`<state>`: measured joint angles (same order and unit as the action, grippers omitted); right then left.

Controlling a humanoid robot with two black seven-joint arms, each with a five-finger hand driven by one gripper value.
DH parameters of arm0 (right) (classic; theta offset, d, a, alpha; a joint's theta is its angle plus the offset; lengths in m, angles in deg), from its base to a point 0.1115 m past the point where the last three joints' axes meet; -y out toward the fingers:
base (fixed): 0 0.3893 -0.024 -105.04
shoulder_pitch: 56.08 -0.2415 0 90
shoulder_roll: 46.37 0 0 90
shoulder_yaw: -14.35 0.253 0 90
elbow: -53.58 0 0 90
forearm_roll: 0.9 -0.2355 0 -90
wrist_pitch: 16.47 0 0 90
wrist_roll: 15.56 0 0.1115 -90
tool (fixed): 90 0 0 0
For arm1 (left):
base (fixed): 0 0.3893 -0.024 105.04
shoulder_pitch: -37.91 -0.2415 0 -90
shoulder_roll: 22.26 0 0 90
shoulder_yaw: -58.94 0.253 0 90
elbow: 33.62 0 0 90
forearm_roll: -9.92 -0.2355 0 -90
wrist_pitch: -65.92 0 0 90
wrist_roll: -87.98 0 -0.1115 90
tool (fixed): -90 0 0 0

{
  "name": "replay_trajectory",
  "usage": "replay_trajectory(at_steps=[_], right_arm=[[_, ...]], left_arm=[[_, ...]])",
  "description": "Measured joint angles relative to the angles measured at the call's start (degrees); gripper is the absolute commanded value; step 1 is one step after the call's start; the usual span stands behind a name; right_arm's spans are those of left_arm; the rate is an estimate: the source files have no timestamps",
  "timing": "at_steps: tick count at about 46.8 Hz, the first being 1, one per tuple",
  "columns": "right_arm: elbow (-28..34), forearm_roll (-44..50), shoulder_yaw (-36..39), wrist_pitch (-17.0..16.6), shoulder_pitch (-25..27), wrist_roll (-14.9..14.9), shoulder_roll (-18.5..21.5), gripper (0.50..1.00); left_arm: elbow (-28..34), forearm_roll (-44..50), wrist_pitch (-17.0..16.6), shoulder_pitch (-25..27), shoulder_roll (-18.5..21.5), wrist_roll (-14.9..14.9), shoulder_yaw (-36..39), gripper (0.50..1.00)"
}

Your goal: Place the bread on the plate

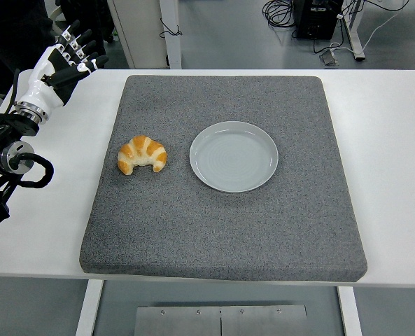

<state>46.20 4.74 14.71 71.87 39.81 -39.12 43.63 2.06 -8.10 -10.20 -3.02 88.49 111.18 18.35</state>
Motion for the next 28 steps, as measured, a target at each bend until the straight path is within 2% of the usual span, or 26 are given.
replay_trajectory(at_steps=[28], right_arm=[[0.0,0.0,0.0,0.0,0.0,0.0,0.0,1.000]], left_arm=[[-0.6,2.1,0.0,0.2,-0.2,0.4,-0.3,0.977]])
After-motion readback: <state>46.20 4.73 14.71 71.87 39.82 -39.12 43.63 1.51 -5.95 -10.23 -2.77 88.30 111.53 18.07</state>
